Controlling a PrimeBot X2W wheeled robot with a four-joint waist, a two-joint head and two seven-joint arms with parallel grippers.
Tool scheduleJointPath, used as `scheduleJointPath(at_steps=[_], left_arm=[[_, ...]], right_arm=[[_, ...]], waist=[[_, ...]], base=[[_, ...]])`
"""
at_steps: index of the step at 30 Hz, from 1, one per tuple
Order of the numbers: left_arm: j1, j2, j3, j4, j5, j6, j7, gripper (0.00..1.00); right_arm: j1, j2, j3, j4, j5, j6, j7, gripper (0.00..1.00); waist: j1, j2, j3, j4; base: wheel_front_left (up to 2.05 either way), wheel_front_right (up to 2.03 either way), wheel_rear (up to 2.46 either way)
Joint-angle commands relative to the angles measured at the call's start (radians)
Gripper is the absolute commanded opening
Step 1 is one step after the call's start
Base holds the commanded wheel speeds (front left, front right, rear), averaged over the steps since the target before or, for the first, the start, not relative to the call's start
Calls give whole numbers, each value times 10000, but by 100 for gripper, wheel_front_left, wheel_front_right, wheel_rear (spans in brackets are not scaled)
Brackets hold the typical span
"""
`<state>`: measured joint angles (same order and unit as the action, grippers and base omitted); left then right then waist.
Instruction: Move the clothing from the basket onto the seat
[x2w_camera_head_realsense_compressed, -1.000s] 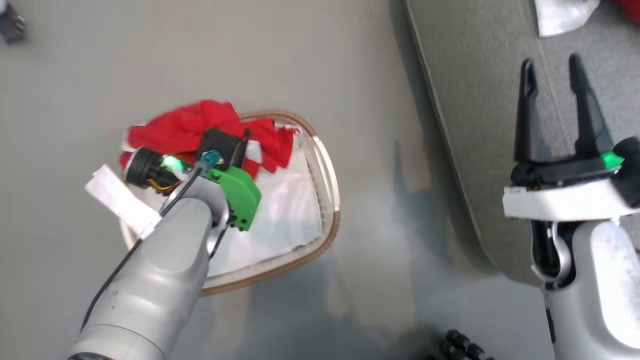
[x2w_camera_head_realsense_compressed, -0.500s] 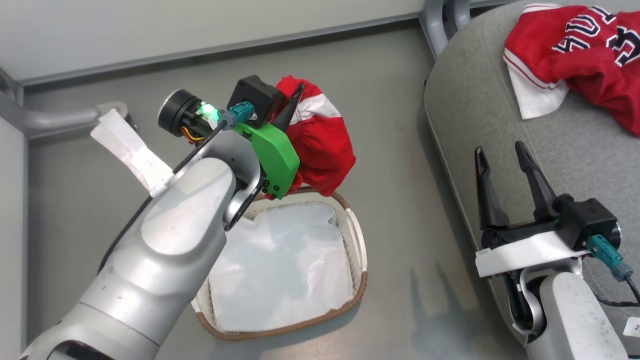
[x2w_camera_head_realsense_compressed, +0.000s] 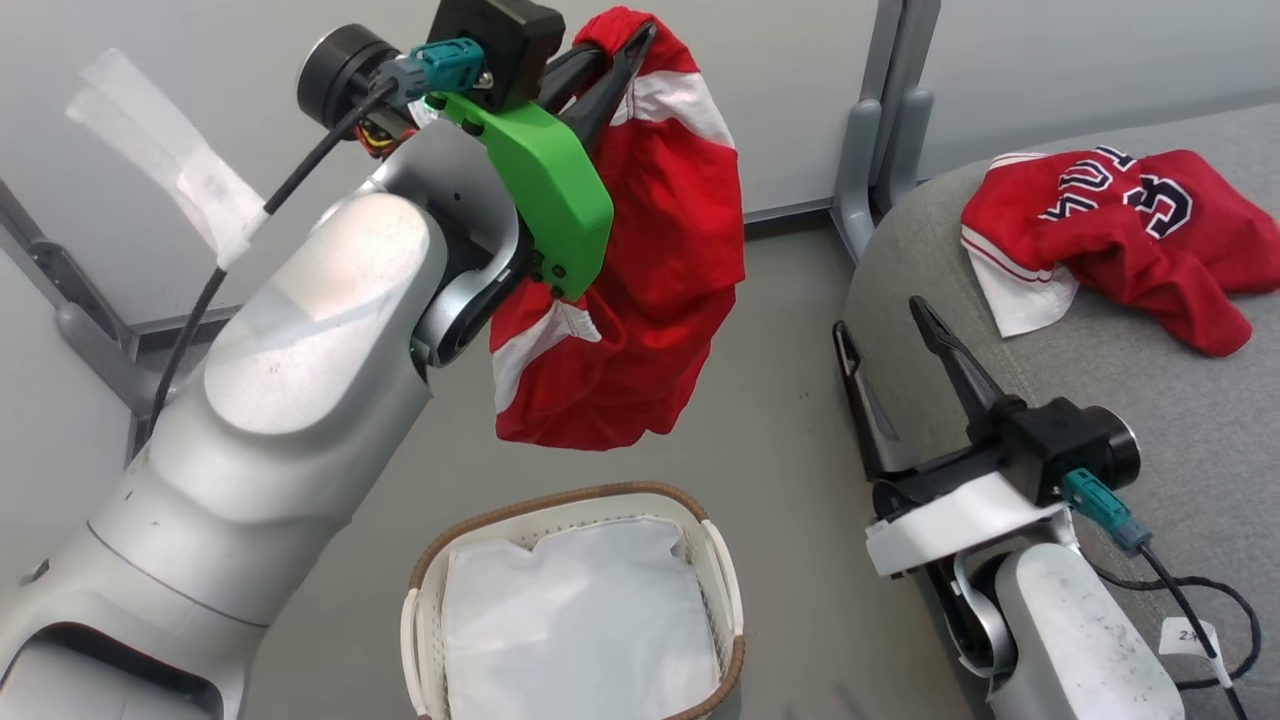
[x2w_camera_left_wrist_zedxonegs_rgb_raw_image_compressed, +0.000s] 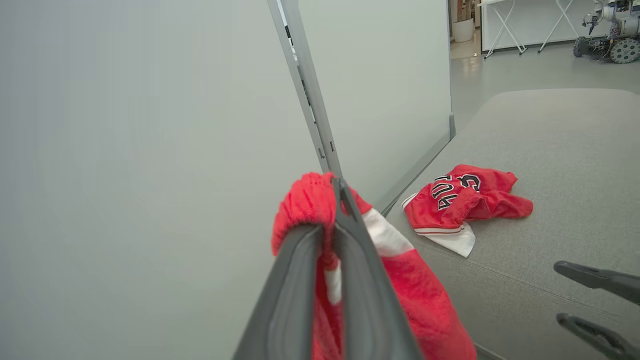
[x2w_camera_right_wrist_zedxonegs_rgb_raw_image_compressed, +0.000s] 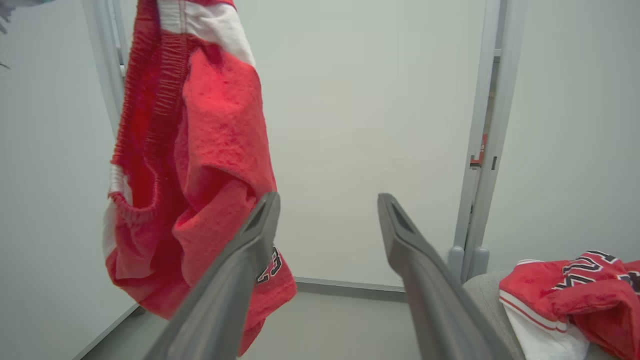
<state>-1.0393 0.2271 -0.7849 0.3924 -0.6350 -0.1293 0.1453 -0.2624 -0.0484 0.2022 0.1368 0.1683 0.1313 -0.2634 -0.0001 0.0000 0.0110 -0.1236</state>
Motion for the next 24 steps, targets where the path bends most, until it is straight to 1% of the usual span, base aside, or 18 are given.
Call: scheduleJointPath(at_steps=[1,8,13,17,21,24], left_arm=[[-185,-8,-79,-63,-157,-17,30,0],[-456,-104,-442,-323,-625,-8,65,0],[-530,-158,-730,-499,-856,-7,10,0],[-566,-226,-918,-651,-956,-7,-51,0],[-578,-315,-1149,-879,-1100,-8,-94,0],[-564,-357,-1293,-1023,-1180,-8,-126,0]], right_arm=[[-177,-40,122,73,-65,-11,-19,100],[-793,-38,857,509,-129,-11,-19,100],[-1097,-38,941,929,-297,-11,-21,100],[-1455,-38,951,1450,-488,-11,-19,100],[-2153,-40,1332,2223,-501,-11,-21,100],[-2757,-45,1723,2813,-227,-12,-19,100]], waist=[[1,0,-209,-177],[1,0,-326,-276],[1,0,-356,-219],[1,0,-359,-123],[1,0,-349,52],[1,0,-342,201]], base=[[0,0,0],[0,0,0],[0,0,0],[0,0,0],[0,0,0],[0,0,0]])
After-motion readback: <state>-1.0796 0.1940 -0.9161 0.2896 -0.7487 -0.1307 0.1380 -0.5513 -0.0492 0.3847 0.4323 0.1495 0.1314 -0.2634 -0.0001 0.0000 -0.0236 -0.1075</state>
